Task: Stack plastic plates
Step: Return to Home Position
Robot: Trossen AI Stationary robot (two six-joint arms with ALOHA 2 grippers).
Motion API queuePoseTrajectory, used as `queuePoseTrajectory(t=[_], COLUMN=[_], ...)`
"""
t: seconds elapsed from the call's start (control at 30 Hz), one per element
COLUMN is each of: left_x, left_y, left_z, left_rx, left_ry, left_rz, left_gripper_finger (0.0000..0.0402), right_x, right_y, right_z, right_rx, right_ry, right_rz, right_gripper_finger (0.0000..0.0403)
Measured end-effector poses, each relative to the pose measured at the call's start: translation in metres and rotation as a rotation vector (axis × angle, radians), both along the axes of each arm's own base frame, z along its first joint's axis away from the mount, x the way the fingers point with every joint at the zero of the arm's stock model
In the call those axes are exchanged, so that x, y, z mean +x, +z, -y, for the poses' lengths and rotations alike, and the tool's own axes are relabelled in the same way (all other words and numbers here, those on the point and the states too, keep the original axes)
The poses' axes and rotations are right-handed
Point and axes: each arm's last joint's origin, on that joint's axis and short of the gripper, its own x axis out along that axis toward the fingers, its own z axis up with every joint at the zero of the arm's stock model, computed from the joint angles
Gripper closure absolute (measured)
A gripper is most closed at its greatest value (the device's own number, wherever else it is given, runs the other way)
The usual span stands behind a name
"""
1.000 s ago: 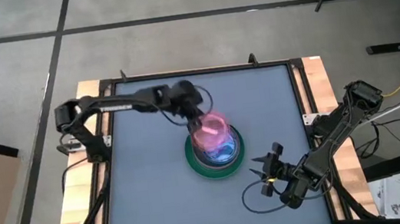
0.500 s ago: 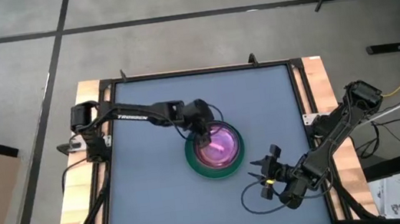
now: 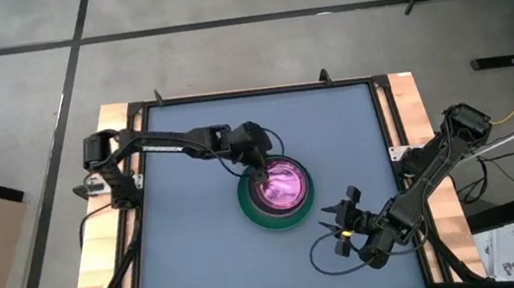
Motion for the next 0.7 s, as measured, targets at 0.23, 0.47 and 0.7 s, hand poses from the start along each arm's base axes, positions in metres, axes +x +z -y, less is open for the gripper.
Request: queuePoseTrajectory(t=[0.23, 0.47, 0.7], left_x=[-0.023, -0.076, -0.139], left_y=[0.039, 0.056, 0.048], left_z=[0.023, 0.056, 0.068], left_rx=[0.127, 0.161, 0.175], left_ry=[-0.037, -0.166, -0.224], left_rz=[0.027, 0.145, 0.38], left_gripper_finger=[0.0306, 0.0319, 0.0337], right_x=[-0.002, 0.009, 0.032], right_y=[0.005, 0.02, 0.025], right_z=[0.001, 0.022, 0.054], right_rx=[-0.017, -0.093, -0.083], right_ry=[0.048, 0.044, 0.076], right_rz=[-0.027, -0.011, -0.099], right_gripper_finger=[0.0238, 0.0238, 0.0261])
